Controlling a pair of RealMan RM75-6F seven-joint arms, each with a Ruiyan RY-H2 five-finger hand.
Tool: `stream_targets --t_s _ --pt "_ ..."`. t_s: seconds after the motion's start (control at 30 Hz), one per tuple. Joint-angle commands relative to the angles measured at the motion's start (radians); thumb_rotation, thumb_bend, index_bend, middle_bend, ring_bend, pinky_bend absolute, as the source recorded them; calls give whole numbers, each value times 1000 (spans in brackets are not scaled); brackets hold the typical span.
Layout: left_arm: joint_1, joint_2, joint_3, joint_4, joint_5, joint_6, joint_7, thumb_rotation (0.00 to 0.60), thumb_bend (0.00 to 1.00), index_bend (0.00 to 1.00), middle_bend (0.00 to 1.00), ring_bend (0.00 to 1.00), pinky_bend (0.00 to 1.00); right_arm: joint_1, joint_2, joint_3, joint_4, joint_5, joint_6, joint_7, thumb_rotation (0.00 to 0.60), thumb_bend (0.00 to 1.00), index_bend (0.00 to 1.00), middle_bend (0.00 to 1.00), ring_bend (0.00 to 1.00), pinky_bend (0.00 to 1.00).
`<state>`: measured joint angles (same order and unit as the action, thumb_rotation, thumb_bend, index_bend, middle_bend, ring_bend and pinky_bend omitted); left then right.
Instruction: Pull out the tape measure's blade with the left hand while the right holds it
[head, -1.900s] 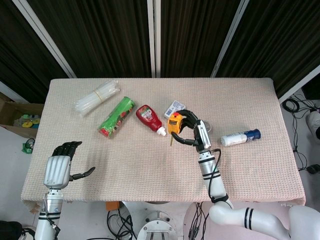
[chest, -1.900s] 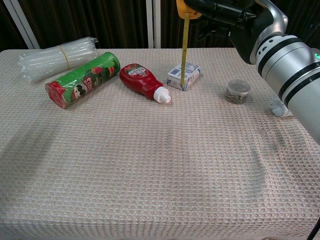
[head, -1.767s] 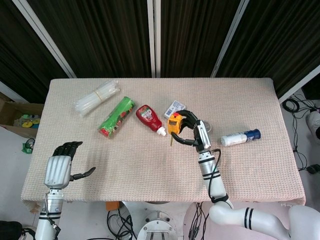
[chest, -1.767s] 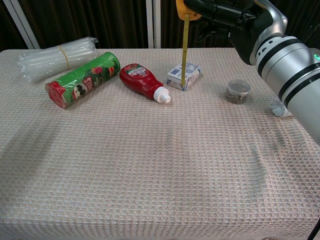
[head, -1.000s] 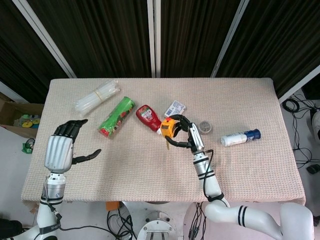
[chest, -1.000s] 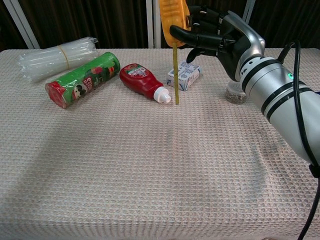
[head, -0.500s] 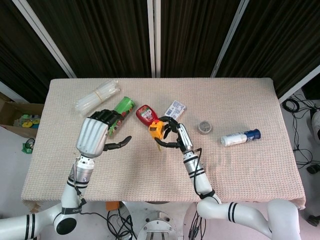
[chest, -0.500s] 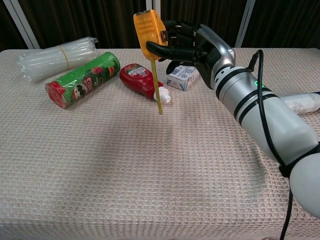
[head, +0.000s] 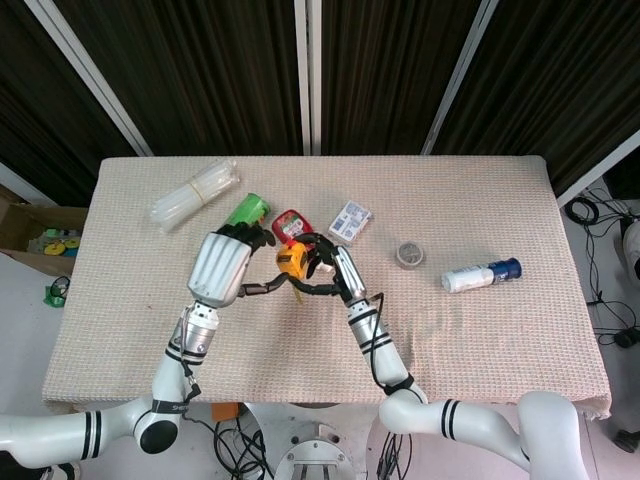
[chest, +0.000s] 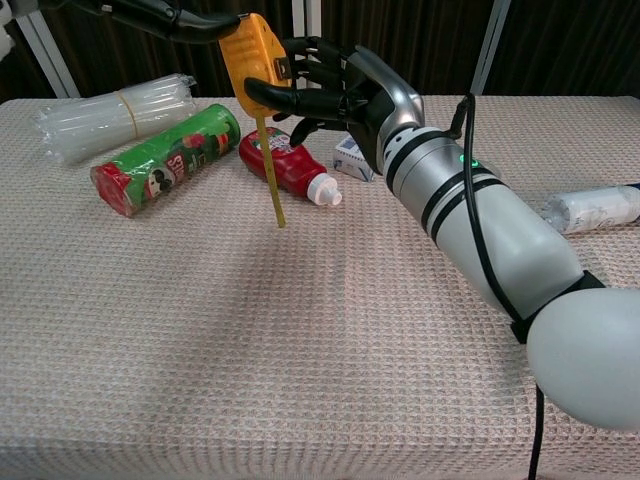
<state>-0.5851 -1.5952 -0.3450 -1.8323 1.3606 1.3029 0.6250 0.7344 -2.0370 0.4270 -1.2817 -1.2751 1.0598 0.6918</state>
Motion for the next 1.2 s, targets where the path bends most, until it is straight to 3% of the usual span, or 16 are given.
stream_targets --t_s 0.03,0.33,0.7,1.2 --pt "-8 -7 2 9 -1 4 -1 340 189 469 497 450 572 3 -4 0 3 1 -1 -1 600 392 513 474 490 645" --pt "-26 -16 12 29 -18 14 -11 349 192 475 498 451 572 3 -10 -4 5 1 1 7 600 391 513 474 490 645" --pt "-44 -16 16 42 -36 23 -19 493 227 499 513 462 580 -2 -5 -14 -2 -4 -1 14 600 385 513 474 490 644" --pt "-50 4 27 29 -55 30 -65 505 263 508 521 467 583 1 -18 -14 18 -6 3 23 600 393 520 478 490 647"
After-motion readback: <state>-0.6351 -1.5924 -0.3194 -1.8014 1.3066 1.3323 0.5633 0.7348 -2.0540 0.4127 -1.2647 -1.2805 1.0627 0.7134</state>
